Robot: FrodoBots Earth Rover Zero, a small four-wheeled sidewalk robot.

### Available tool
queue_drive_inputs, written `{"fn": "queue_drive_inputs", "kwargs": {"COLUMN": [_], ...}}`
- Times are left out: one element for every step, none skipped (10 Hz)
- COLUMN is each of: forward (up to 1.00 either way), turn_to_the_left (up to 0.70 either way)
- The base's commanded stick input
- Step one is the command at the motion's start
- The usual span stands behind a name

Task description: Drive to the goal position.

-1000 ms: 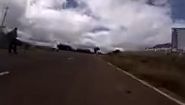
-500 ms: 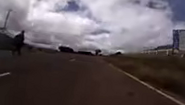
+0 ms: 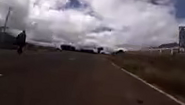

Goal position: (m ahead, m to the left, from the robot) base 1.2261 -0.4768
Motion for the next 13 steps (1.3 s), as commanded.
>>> {"fn": "queue_drive_inputs", "kwargs": {"forward": [0.70,0.70,0.70,0.70,0.70,0.70,0.70,0.70,0.70,0.70,0.70,0.70,0.70], "turn_to_the_left": [0.06,0.06,0.06,0.06,0.06,0.06,0.06,0.06,0.06,0.06,0.06,0.07,0.07]}}
